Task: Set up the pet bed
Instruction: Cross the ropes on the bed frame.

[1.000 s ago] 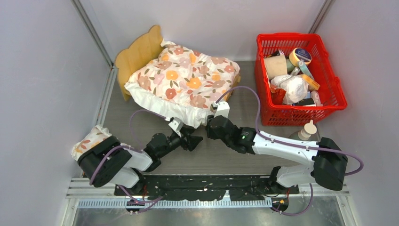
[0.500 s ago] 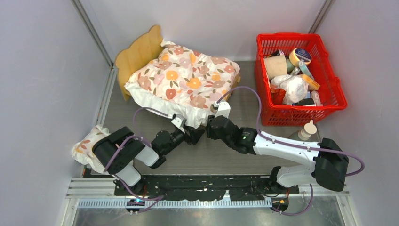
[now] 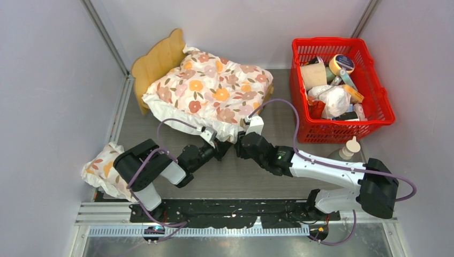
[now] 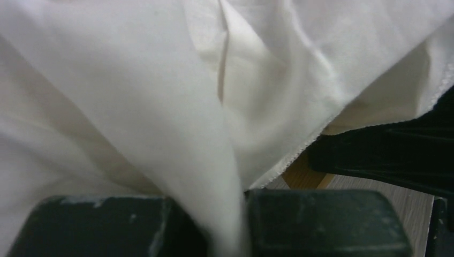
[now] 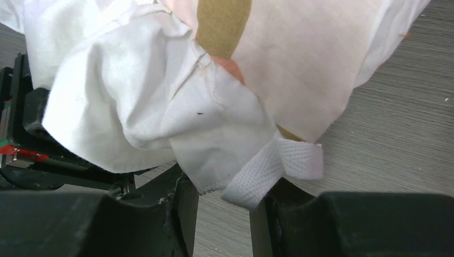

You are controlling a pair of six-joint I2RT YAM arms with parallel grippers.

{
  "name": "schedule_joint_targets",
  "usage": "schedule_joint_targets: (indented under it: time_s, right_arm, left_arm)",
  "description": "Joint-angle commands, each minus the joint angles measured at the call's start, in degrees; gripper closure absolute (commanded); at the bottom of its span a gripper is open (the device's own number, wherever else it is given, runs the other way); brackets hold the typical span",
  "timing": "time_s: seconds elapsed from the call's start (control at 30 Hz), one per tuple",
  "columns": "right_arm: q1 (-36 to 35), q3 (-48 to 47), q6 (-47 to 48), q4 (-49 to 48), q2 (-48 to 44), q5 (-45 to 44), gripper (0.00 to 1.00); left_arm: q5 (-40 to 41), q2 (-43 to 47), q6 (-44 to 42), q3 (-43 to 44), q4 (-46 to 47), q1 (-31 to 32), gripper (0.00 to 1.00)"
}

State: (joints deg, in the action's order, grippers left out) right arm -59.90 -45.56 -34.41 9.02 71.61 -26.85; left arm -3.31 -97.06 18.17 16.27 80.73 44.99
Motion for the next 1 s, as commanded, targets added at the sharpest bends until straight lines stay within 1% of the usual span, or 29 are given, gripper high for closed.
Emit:
schedule_joint_targets:
  time_s: [0.0, 0.23, 0.37, 0.5, 0.73, 0.8, 0.83, 0.93, 0.97]
  right_arm:
    - [-0.5, -2.3, -5.2, -17.2, -5.9, 1.3, 0.95]
    - [-0.5, 0.0, -5.5, -18.5, -5.3, -0.8, 0.95]
    - [-0.5, 0.3, -6.2, -19.0, -4.0, -1.3, 0.95]
    - [-0.5, 1.2, -7.1, -19.9, -2.6, -2.2, 0.95]
    - [-0.5, 2.2, -7.9, -19.2, -0.5, -2.7, 0.94]
    - [-0.5, 2.2, -8.3, -18.5, -0.3, -2.9, 0.9]
    - [-0.5, 2.1, -8.5, -18.2, -0.3, -2.8, 0.83]
    - [-0.5, 1.9, -7.8, -15.6, -1.6, -1.1, 0.72]
    - [-0.5, 2.2, -7.4, -14.6, -2.3, -0.3, 0.67]
  left_arm:
    - [-1.6, 1.5, 0.7, -1.2, 4.5, 0.2, 1.0]
    - [-1.6, 3.9, 6.8, -8.1, 4.6, 1.2, 1.0]
    - [0.4, 4.3, 7.1, -11.0, 4.6, 4.6, 1.0]
    - [1.7, 4.9, 7.0, -11.8, 4.6, 8.0, 1.0]
    - [6.1, 9.3, 5.5, -15.8, 4.5, 14.5, 1.0]
    - [6.7, 9.7, 6.0, -15.9, 4.6, 15.4, 1.0]
    - [7.3, 9.8, 6.0, -15.9, 4.6, 15.9, 1.0]
    - [9.4, 10.3, 6.5, -17.5, 4.5, 16.7, 1.0]
    - [9.7, 10.5, 6.8, -17.7, 4.6, 16.7, 1.0]
